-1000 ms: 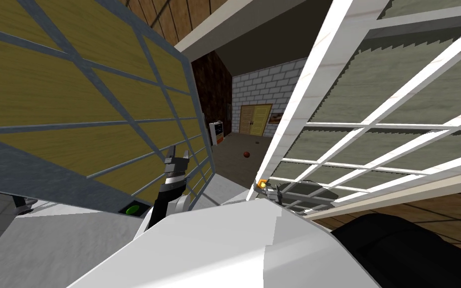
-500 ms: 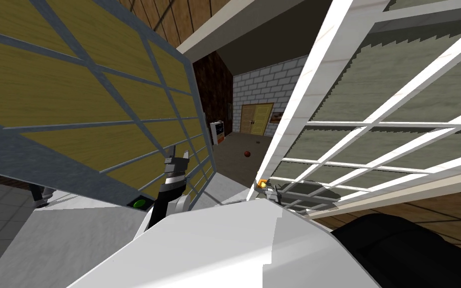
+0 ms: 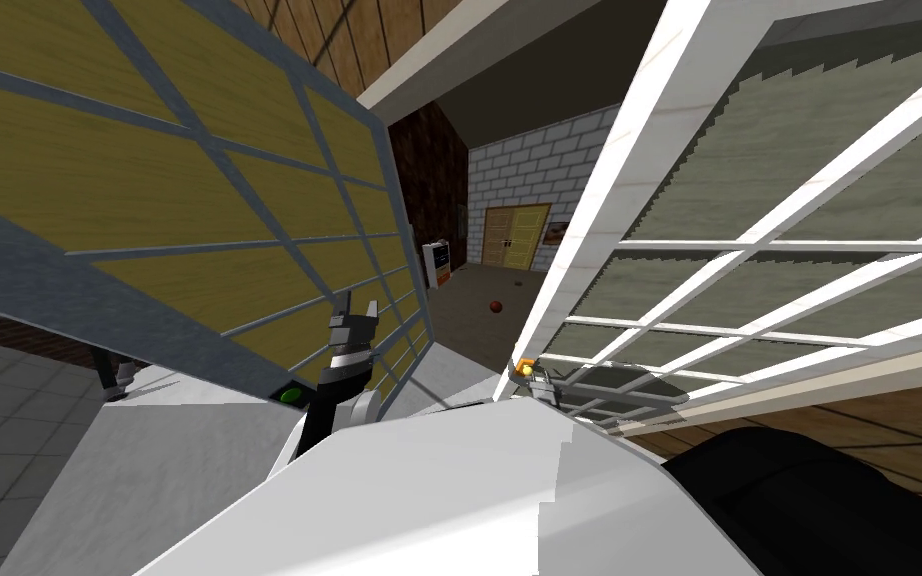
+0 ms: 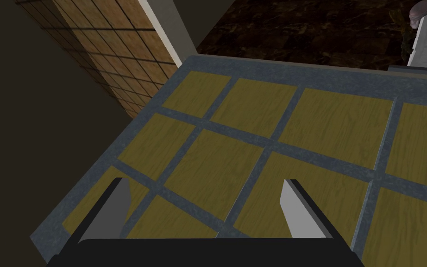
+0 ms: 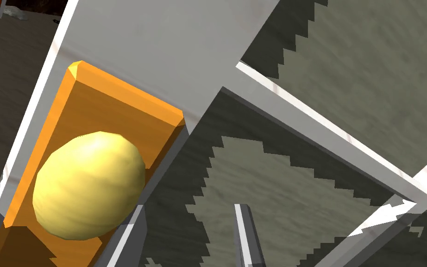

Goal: Pull the door open

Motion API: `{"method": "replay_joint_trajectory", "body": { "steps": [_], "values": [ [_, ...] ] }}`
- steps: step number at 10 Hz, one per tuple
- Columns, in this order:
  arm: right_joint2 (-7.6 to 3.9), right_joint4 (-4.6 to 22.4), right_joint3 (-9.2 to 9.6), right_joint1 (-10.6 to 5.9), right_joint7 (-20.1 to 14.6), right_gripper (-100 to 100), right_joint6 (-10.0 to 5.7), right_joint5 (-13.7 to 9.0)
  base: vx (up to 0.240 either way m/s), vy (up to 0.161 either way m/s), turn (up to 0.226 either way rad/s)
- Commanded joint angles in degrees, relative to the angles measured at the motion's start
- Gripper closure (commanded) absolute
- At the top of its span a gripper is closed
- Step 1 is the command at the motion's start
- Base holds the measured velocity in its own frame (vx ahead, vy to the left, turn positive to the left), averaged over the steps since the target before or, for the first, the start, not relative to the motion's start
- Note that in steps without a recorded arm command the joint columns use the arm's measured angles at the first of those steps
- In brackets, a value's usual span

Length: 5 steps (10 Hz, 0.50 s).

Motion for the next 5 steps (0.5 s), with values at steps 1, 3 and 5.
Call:
{"method": "replay_joint_trajectory", "body": {
  "steps": [1,3,5],
  "values": [
    [0.63,-1.1,1.72,-0.46,-1.5,-100,-0.30,0.2,-0.042,0.004,0.037],
    [0.40,-1.2,2.51,-0.52,-3.8,-100,-0.41,-0.7,-0.046,-0.001,0.043],
    [0.40,-1.2,2.51,-0.52,-3.8,-100,-0.41,-0.7,-0.002,0.002,-0.002]
  ]
}}
